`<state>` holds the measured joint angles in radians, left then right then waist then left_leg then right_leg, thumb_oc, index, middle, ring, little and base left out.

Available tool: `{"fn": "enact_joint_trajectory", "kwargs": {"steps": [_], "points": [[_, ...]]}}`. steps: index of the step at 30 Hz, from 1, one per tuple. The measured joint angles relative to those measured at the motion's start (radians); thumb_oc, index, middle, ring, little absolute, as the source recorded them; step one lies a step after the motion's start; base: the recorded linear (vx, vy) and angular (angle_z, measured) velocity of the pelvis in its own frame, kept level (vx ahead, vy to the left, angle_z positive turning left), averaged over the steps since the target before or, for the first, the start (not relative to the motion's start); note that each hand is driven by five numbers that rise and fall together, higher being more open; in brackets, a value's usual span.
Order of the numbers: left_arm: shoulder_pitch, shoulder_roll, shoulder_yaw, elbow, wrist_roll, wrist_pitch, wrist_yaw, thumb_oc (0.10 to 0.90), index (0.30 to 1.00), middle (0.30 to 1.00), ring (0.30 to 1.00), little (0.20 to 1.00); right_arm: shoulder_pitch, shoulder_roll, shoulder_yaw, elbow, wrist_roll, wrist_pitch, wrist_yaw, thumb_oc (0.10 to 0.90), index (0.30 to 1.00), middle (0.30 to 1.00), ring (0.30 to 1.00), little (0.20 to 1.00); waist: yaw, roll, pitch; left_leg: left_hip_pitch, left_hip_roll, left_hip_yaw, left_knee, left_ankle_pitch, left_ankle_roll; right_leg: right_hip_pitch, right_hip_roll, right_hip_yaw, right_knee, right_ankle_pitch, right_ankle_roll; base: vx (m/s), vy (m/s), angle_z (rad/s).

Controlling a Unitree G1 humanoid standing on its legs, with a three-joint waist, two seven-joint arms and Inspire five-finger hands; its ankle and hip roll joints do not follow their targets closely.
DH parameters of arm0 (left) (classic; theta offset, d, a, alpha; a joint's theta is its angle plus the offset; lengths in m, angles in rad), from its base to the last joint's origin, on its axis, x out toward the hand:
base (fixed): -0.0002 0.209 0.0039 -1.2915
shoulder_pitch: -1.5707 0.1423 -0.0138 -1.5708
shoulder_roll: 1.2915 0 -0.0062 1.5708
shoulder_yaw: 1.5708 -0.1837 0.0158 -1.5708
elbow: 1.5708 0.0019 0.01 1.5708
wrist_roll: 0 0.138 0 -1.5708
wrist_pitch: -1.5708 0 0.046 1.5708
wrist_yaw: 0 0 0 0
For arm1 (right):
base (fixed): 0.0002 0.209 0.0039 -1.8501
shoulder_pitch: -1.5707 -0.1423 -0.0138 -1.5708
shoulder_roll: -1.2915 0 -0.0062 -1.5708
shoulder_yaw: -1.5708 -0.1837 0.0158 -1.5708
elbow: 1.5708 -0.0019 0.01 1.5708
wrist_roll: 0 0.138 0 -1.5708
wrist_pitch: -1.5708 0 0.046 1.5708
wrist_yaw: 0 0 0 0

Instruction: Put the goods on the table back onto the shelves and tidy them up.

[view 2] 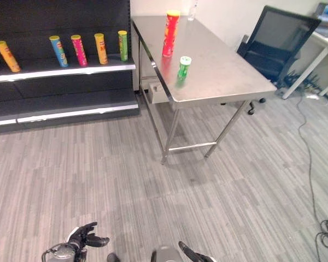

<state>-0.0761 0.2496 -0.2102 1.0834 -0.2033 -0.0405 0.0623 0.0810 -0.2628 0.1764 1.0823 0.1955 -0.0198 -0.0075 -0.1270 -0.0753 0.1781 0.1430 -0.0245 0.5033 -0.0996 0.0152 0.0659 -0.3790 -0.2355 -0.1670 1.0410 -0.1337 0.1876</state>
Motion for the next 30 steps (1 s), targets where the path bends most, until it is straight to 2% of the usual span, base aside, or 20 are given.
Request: {"fn": "enact_joint_trajectory", "kwargs": {"steps": [4, 5, 8, 9, 10, 12, 15, 16, 17, 18, 19, 20, 22, 23, 24, 26, 27, 28, 29, 30], "points": [[-0.031, -0.007, -0.009, -0.004, -0.001, -0.008, 0.002, 0.800, 0.900, 0.900, 0.900, 0.900, -0.023, -0.024, -0.025, -0.019, 0.005, -0.002, 0.001, 0.800, 0.900, 0.900, 0.900, 0.900, -0.022, 0.074, 0.047, 0.064, 0.033, -0.003, 0.000, -0.038, -0.032, -0.065, 0.042, -0.010, -0.343, -0.008, -0.032, 0.33, -0.121, 0.21], [-0.038, -0.006, -0.008, -0.004, 0.000, -0.010, 0.002, 0.800, 0.900, 0.900, 0.900, 0.900, -0.028, -0.033, -0.023, -0.026, 0.003, 0.001, 0.001, 0.800, 0.900, 0.900, 0.900, 0.900, -0.027, 0.083, 0.056, 0.087, 0.038, -0.012, 0.001, -0.060, -0.066, -0.031, 0.065, -0.023, -0.689, 0.027, -0.034, 0.31, -0.189, 0.30], [-0.036, 0.004, -0.007, 0.005, 0.000, -0.012, 0.015, 0.800, 0.900, 0.900, 0.900, 0.900, -0.027, -0.031, -0.025, -0.023, 0.001, 0.003, 0.003, 0.800, 0.900, 0.900, 0.900, 0.900, -0.025, 0.065, 0.060, 0.133, 0.041, -0.036, 0.001, -0.101, -0.120, 0.026, 0.072, -0.006, -0.985, 0.100, -0.045, 0.44, -0.167, 0.37], [-0.037, -0.005, -0.001, 0.012, 0.006, -0.011, 0.019, 0.800, 0.900, 0.900, 0.900, 0.900, -0.039, -0.038, -0.026, 0.007, -0.004, 0.004, 0.003, 0.800, 0.900, 0.900, 0.900, 0.900, -0.022, 0.081, 0.065, 0.143, 0.065, -0.053, 0.000, -0.130, -0.141, 0.039, 0.094, -0.008, -0.993, 0.174, -0.045, 0.41, -0.163, 0.38], [-0.041, -0.024, 0.006, 0.014, 0.012, -0.005, 0.016, 0.800, 0.900, 0.900, 0.900, 0.900, -0.062, -0.054, -0.028, 0.022, -0.013, 0.013, 0.001, 0.800, 0.900, 0.900, 0.900, 0.900, -0.024, 0.115, 0.063, 0.141, 0.106, -0.065, -0.003, -0.144, -0.142, 0.040, 0.132, -0.023, -0.982, 0.190, -0.041, 0.40, -0.209, 0.24], [-0.047, -0.043, 0.006, 0.009, 0.018, -0.011, 0.013, 0.800, 0.900, 0.900, 0.900, 0.900, -0.098, -0.061, -0.038, 0.044, -0.022, 0.005, 0.002, 0.800, 0.900, 0.900, 0.900, 0.900, -0.023, 0.122, 0.067, 0.167, 0.128, -0.067, 0.021, -0.103, -0.185, 0.033, 0.158, -0.033, -0.911, 0.193, -0.047, 0.36, -0.246, 0.11], [-0.055, -0.073, -0.018, 0.000, 0.017, -0.021, 0.008, 0.800, 0.900, 0.900, 0.900, 0.900, -0.111, -0.064, -0.067, 0.047, -0.021, 0.005, 0.002, 0.800, 0.900, 0.900, 0.900, 0.900, -0.050, 0.082, 0.084, 0.146, 0.191, -0.140, 0.174, -0.046, -0.220, 0.118, 0.148, -0.069, -0.885, 0.206, -0.067, 0.36, -0.382, 0.48], [-0.063, -0.083, -0.026, -0.004, 0.016, -0.022, 0.005, 0.800, 0.900, 0.900, 0.900, 0.900, -0.104, -0.064, -0.080, 0.049, -0.020, 0.005, 0.002, 0.800, 0.900, 0.900, 0.900, 0.900, -0.059, 0.066, 0.088, 0.119, 0.202, -0.176, 0.244, -0.021, -0.257, 0.148, 0.140, -0.089, -0.896, 0.205, -0.068, 0.29, -0.432, 0.94], [-0.054, -0.100, -0.025, -0.047, 0.007, -0.027, -0.009, 0.800, 0.900, 0.900, 0.900, 0.900, -0.085, -0.064, -0.107, 0.052, -0.017, 0.005, 0.003, 0.800, 0.900, 0.900, 0.900, 0.900, -0.048, 0.040, 0.096, 0.014, 0.265, -0.180, 0.506, 0.049, -0.306, 0.208, 0.139, -0.147, -0.911, 0.179, -0.120, 0.29, -0.414, 0.70], [-0.038, -0.099, -0.029, -0.069, 0.005, -0.027, -0.010, 0.800, 0.900, 0.900, 0.900, 0.900, -0.080, -0.063, -0.104, 0.057, -0.016, 0.006, 0.003, 0.800, 0.900, 0.900, 0.900, 0.900, -0.041, 0.030, 0.098, -0.046, 0.304, -0.185, 0.629, 0.097, -0.320, 0.235, 0.140, -0.153, -0.925, 0.165, -0.151, 0.37, -0.390, 0.32], [-0.031, -0.098, -0.049, -0.071, -0.005, -0.025, -0.010, 0.800, 0.900, 0.900, 0.900, 0.900, -0.074, -0.065, -0.099, 0.059, -0.016, 0.002, 0.002, 0.800, 0.900, 0.900, 0.900, 0.900, -0.029, 0.023, 0.097, -0.101, 0.330, -0.180, 0.753, 0.100, -0.333, 0.268, 0.153, -0.154, -0.950, 0.168, -0.178, 0.41, -0.268, -0.09], [-0.019, -0.101, -0.048, -0.077, -0.010, -0.025, -0.013, 0.800, 0.900, 0.900, 0.900, 0.900, -0.088, -0.068, -0.088, 0.060, -0.015, 0.002, 0.000, 0.800, 0.900, 0.900, 0.900, 0.900, -0.021, 0.011, 0.102, -0.149, 0.322, -0.183, 0.788, 0.108, -0.328, 0.295, 0.163, -0.149, -0.978, 0.145, -0.200, 0.28, -0.176, -0.04], [-0.021, -0.109, -0.065, -0.079, -0.016, -0.028, -0.012, 0.800, 0.900, 0.900, 0.900, 0.900, -0.096, -0.053, -0.068, 0.121, -0.014, 0.010, 0.001, 0.800, 0.900, 0.900, 0.900, 0.900, -0.003, 0.013, 0.098, -0.274, 0.354, -0.117, 0.855, 0.110, -0.315, 0.356, 0.208, -0.155, -1.038, 0.128, -0.204, 0.26, 0.026, 0.00], [0.004, -0.097, -0.061, -0.077, -0.031, -0.019, -0.010, 0.800, 0.900, 0.900, 0.900, 0.900, -0.096, -0.039, -0.033, 0.111, -0.014, 0.012, 0.003, 0.800, 0.900, 0.900, 0.900, 0.900, 0.003, -0.001, 0.103, -0.290, 0.358, -0.049, 0.729, 0.102, -0.302, 0.408, 0.235, -0.147, -1.057, 0.144, -0.266, 0.44, 0.181, -0.29], [0.025, -0.088, -0.062, -0.080, -0.030, -0.018, -0.011, 0.800, 0.900, 0.900, 0.900, 0.900, -0.088, -0.034, -0.020, 0.089, -0.015, 0.012, 0.001, 0.800, 0.900, 0.900, 0.900, 0.900, 0.005, -0.015, 0.088, -0.270, 0.342, 0.000, 0.554, 0.092, -0.280, 0.429, 0.250, -0.129, -1.107, 0.146, -0.235, 0.34, 0.194, -0.46], [0.032, -0.080, -0.060, -0.081, -0.030, -0.020, -0.013, 0.800, 0.900, 0.900, 0.900, 0.900, -0.091, -0.033, -0.008, 0.078, -0.020, 0.004, 0.004, 0.800, 0.900, 0.900, 0.900, 0.900, 0.028, 0.003, 0.075, -0.210, 0.288, -0.025, 0.133, 0.123, -0.288, 0.432, 0.262, -0.135, -1.122, 0.151, -0.180, 0.19, 0.115, -0.80], [0.031, -0.077, -0.050, -0.081, -0.030, -0.019, -0.012, 0.800, 0.900, 0.900, 0.900, 0.900, -0.100, -0.033, -0.005, 0.077, -0.020, 0.002, 0.005, 0.800, 0.900, 0.900, 0.900, 0.900, 0.037, 0.003, 0.079, -0.202, 0.281, -0.050, 0.047, 0.137, -0.289, 0.440, 0.273, -0.126, -1.123, 0.163, -0.226, 0.19, 0.096, -0.79], [0.033, -0.073, -0.050, -0.075, -0.029, -0.019, -0.008, 0.800, 0.900, 0.900, 0.900, 0.900, -0.107, -0.034, 0.004, 0.083, -0.023, 0.002, 0.004, 0.800, 0.900, 0.900, 0.900, 0.900, 0.029, 0.015, 0.077, -0.218, 0.295, -0.096, 0.001, 0.156, -0.288, 0.465, 0.290, -0.116, -1.133, 0.164, -0.229, 0.39, 0.166, -0.77], [0.021, -0.064, -0.049, -0.071, -0.030, -0.020, -0.009, 0.800, 0.900, 0.900, 0.900, 0.900, -0.101, -0.039, 0.024, 0.087, -0.033, 0.005, 0.004, 0.800, 0.900, 0.900, 0.900, 0.900, 0.034, 0.023, 0.064, -0.223, 0.299, -0.165, 0.006, 0.179, -0.313, 0.487, 0.308, -0.119, -1.133, 0.152, -0.218, 0.42, 0.197, -0.63], [0.022, -0.063, -0.048, -0.075, -0.030, -0.019, -0.007, 0.800, 0.900, 0.900, 0.900, 0.900, -0.095, -0.043, 0.022, 0.085, -0.035, 0.005, 0.003, 0.800, 0.900, 0.900, 0.900, 0.900, 0.032, 0.023, 0.065, -0.210, 0.290, -0.156, 0.004, 0.176, -0.308, 0.506, 0.306, -0.122, -1.133, 0.140, -0.209, 0.51, 0.256, -0.70]]}}
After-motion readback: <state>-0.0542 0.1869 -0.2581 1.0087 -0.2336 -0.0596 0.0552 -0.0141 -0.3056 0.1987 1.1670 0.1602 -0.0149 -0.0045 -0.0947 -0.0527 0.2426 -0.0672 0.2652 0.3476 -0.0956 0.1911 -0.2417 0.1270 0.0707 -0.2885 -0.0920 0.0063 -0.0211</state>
